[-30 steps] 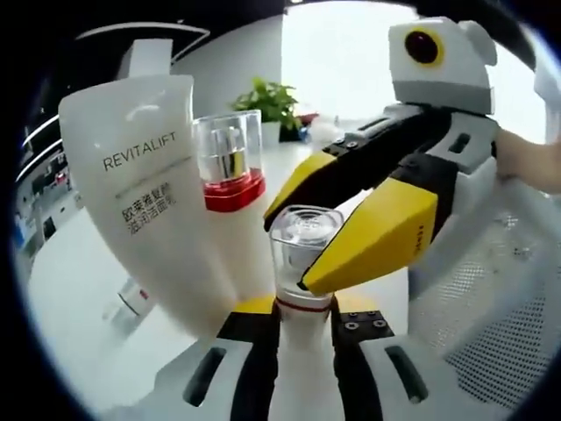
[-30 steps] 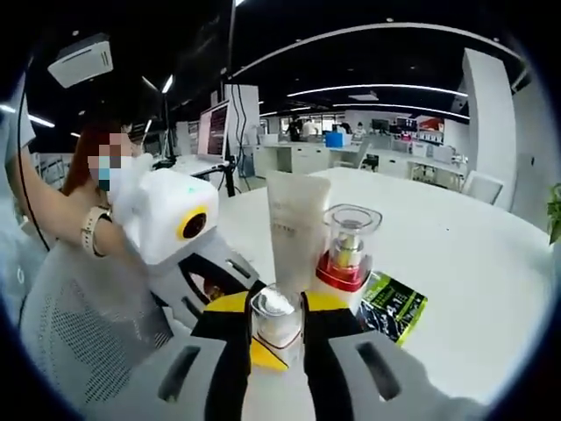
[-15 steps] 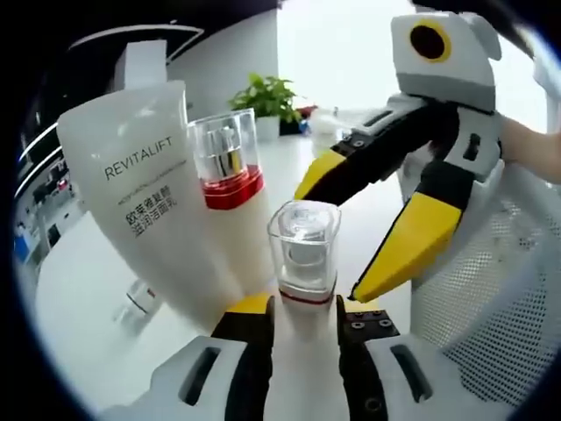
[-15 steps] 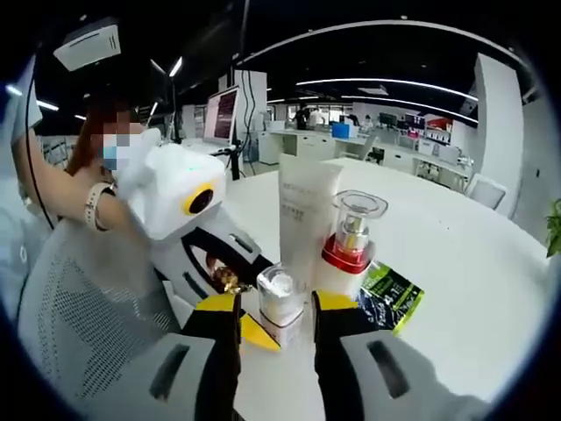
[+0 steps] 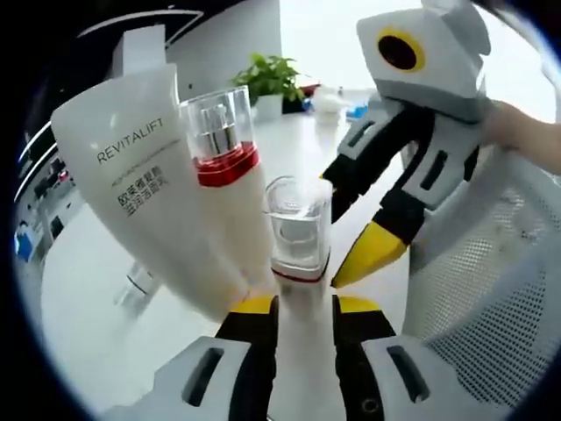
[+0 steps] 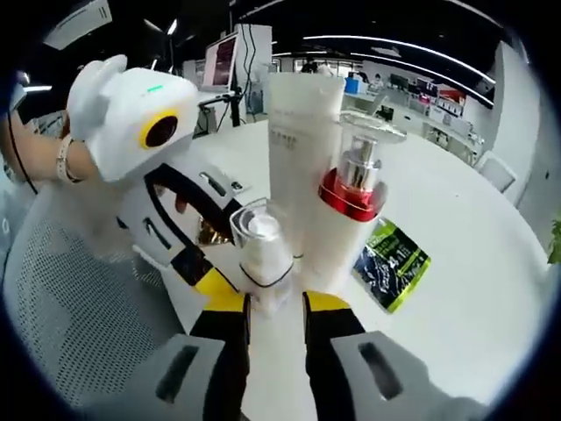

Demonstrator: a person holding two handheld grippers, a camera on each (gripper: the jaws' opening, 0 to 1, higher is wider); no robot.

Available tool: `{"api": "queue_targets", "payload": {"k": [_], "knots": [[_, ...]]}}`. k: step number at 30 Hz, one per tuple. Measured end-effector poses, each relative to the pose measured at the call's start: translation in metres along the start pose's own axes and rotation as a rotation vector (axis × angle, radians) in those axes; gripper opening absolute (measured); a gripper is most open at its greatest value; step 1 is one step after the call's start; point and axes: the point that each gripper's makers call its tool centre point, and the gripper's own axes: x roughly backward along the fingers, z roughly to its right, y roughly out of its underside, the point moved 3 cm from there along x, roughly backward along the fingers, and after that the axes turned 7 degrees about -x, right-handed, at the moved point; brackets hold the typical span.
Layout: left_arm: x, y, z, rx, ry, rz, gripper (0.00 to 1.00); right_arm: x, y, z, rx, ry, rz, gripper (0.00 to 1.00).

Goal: Arrange the skincare products in the storage area until every visible bottle or jar stands upright without overlapping.

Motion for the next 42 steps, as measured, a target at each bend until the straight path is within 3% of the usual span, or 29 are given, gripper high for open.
{"api": "queue_targets", "payload": {"k": [8,16,28,31,42], "knots": [[0.0,0.003,-0.002,0.022,-0.017,-0.024,0.15,-0.005,0.004,-0.001,0.014,-0.014,-0.035,0.17],[-0.003,0.004,-0.007,0.013,-0.042,-0.035,0.15,-0.004,0.001,0.003,-0.003,0.002,-0.028,0.13],[-0.002,0.011,-0.006,0.053,-0.053,-0.066,0.11,-0.007,0.005,0.0,-0.01,-0.001,-0.046,0.13],[-0.001,0.01,-0.005,0.061,-0.051,-0.062,0.07,-0.007,0.005,0.001,-0.009,0.005,-0.05,0.12],[-0.003,0.008,-0.006,0.058,-0.061,-0.051,0.08,-0.009,0.005,0.005,-0.009,0.022,-0.053,0.09]]}}
